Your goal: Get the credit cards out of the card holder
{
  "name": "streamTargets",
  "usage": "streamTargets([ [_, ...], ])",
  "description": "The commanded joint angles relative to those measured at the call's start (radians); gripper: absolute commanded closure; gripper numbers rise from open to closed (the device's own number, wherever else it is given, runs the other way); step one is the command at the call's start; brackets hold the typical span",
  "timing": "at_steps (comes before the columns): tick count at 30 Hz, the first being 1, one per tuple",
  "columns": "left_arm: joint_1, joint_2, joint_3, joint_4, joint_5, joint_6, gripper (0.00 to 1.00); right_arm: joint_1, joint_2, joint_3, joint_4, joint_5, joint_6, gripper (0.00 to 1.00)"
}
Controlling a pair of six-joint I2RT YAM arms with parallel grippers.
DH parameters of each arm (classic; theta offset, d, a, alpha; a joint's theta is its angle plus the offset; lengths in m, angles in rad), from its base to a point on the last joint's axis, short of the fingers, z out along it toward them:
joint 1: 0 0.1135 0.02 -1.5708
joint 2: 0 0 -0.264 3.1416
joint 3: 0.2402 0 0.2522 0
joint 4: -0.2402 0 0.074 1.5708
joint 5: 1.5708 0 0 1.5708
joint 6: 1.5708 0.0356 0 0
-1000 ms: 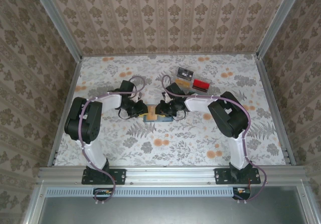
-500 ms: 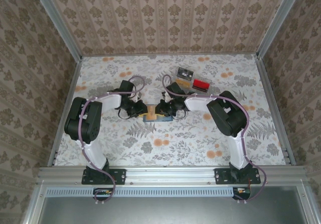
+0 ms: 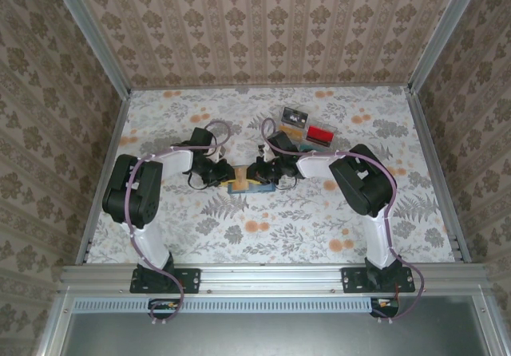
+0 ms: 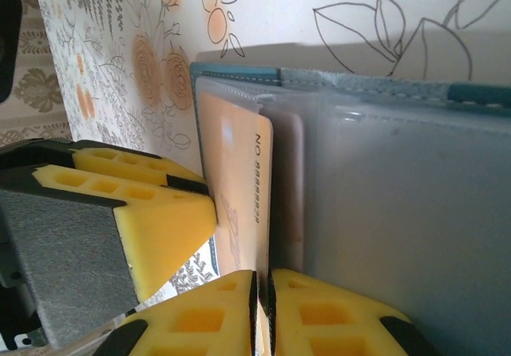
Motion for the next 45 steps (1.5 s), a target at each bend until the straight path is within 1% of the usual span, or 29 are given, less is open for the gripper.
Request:
streamTargets([
  [1,0.003,0.022,-0.034,-0.033,0.007,0.018,0.80,0.009,0.019,0.005,0.058,-0.043,0.023,0.84],
  [3,0.003,0.024,-0.037,-0.030,0.008,0.017,0.80,0.009,0.021,0.007,0.057,-0.043,0.022,0.84],
  [9,0.004,0.024,-0.033,-0.033,-0.003,0.015,0.80,0.009,0.001,0.002,0.029,-0.015,0.000,0.90],
  [13,0.009,0.027,-0.033,-0.039,-0.013,0.019,0.81,0.004,-0.027,-0.014,0.006,0.001,-0.025,0.92],
  [20,0.015,0.031,-0.038,-0.043,-0.020,0.024,0.84,-0.016,-0.065,-0.053,-0.026,0.006,-0.057,0.92],
  [37,0.017,0.036,-0.026,-0.054,-0.018,0.026,0.84,-0.035,-0.101,-0.099,-0.041,0.025,-0.072,0.94],
  [45,0.017,-0.011,-0.008,-0.055,0.005,0.025,0.84,-0.044,-0.100,-0.096,-0.093,0.048,-0.080,0.96],
])
